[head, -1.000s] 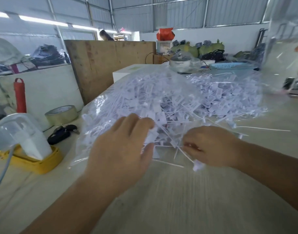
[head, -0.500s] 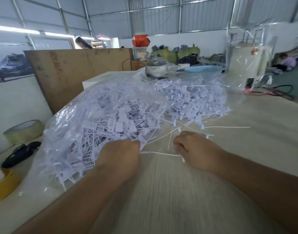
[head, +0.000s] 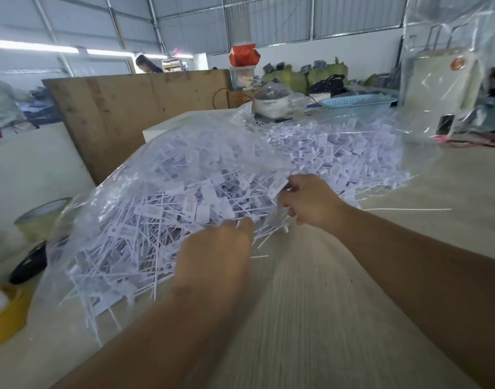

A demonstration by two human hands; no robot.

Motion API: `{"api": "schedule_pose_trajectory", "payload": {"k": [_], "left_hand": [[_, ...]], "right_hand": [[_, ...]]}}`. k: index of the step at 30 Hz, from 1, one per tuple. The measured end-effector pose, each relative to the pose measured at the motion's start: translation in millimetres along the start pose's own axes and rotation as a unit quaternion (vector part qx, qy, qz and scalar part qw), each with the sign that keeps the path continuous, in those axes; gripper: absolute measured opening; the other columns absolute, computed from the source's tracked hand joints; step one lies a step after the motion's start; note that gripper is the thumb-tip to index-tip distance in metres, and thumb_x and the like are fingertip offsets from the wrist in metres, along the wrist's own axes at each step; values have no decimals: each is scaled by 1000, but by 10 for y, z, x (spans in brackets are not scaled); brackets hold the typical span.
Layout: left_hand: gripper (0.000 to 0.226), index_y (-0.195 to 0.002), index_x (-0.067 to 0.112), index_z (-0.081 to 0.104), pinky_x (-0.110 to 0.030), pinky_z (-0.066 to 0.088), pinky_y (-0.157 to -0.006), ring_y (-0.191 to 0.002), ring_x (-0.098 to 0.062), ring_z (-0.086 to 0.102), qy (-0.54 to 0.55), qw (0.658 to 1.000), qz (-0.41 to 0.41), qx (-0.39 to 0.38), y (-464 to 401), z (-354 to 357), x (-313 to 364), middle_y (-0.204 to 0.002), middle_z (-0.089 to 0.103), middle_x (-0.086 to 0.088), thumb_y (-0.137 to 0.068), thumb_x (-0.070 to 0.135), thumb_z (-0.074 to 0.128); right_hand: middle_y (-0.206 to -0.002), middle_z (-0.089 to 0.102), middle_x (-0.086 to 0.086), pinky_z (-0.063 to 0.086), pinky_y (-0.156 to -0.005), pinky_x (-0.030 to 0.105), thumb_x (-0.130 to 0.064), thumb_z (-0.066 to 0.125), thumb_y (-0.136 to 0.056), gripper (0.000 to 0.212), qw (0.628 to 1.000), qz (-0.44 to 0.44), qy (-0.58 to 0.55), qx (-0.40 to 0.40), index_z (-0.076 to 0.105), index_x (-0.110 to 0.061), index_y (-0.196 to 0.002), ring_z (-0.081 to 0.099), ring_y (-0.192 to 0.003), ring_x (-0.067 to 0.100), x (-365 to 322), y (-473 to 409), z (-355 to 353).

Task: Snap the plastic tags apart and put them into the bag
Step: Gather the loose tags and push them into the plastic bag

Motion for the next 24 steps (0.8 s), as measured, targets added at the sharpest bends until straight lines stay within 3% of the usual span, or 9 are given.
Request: {"api": "schedule_pose_trajectory", "payload": {"k": [2, 5, 6, 9, 14, 17, 19, 20, 24], "left_hand": [[25, -111, 24, 47, -31, 33, -63, -88, -25, 63, 34, 999, 8, 2, -28, 58, 124, -99, 60, -1, -87, 32, 45], [30, -120, 22, 48, -33, 34, -66, -96, -28, 64, -4, 1000, 1, -11, -159, 179, 125, -108, 61, -4, -92, 34, 45], [30, -122, 22, 48, -33, 34, -66, -96, -28, 64, -22, 1000, 8, -12, -186, 205, 114, -108, 61, -4, -93, 29, 46], [32, -125, 21, 46, -32, 33, -62, -92, -29, 65, -68, 997, 43, -13, -208, 246, 82, -107, 62, -5, -93, 17, 42], [28, -119, 23, 53, -29, 32, -57, -87, -24, 66, -67, 991, 117, -8, -102, 223, -5, -101, 63, 1, -93, 18, 42], [15, -101, 21, 62, -29, 39, -51, -68, -26, 64, 21, 994, 105, 37, -63, 72, -223, -80, 58, 2, -90, 24, 52], [8, -76, 12, 62, -23, 29, -43, -43, -27, 51, 25, 993, 95, 70, -59, 0, -312, -62, 40, 2, -74, 8, 68], [19, -69, 10, 59, -19, 24, -43, -38, -24, 44, 9, 995, 76, 71, -66, -16, -345, -59, 36, 1, -63, -3, 72], [31, -75, 1, 69, -24, 29, -42, -41, -29, 55, -63, 996, 10, 66, -100, 17, -410, -70, 62, -16, -49, -16, 74]], "right_hand": [[-71, 64, 0, 48, -47, 23, -12, 62, -86, 23, 1000, -19, 4, 6, 58, -21, -66, 59, -58, 13, -22, -41, 30], [-73, 56, -13, 38, -47, 6, -2, 57, -84, 22, 994, -56, 90, 4, 58, -18, -68, 54, -64, 1, -82, -22, 52], [-75, 54, -14, 40, -51, 6, -3, 54, -84, 20, 990, -65, 123, 11, 59, -18, -72, 53, -68, 1, -85, -8, 29], [-77, 57, -6, 49, -59, 27, -7, 49, -83, 17, 976, -69, 203, 44, 57, -17, -72, 59, -71, 16, -53, 43, -107], [-77, 57, 7, 46, -56, 31, -9, 50, -77, 7, 954, -60, 247, 159, 56, -8, -73, 57, -70, 27, 0, 167, -488], [-77, 59, 8, 44, -55, 29, -9, 51, -77, 8, 952, -35, 250, 173, 57, -6, -73, 57, -70, 28, 93, 227, -575], [-74, 58, 8, 39, -53, 27, -9, 52, -78, 8, 949, -33, 261, 175, 57, -5, -74, 55, -68, 27, 132, 280, -555], [-72, 57, 9, 37, -51, 27, -8, 52, -78, 8, 948, -34, 259, 180, 57, -4, -74, 54, -67, 27, 141, 314, -548], [-66, 56, 11, 39, -50, 27, -8, 52, -76, 9, 952, -38, 232, 197, 54, -3, -69, 53, -62, 28, 144, 454, -559]]}}
Point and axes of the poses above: each hand's wrist, its own y-axis away from the middle knuckle, its own z-axis out of the palm, x = y × z, the point moved 8 cm from there along -y, towards the middle knuckle
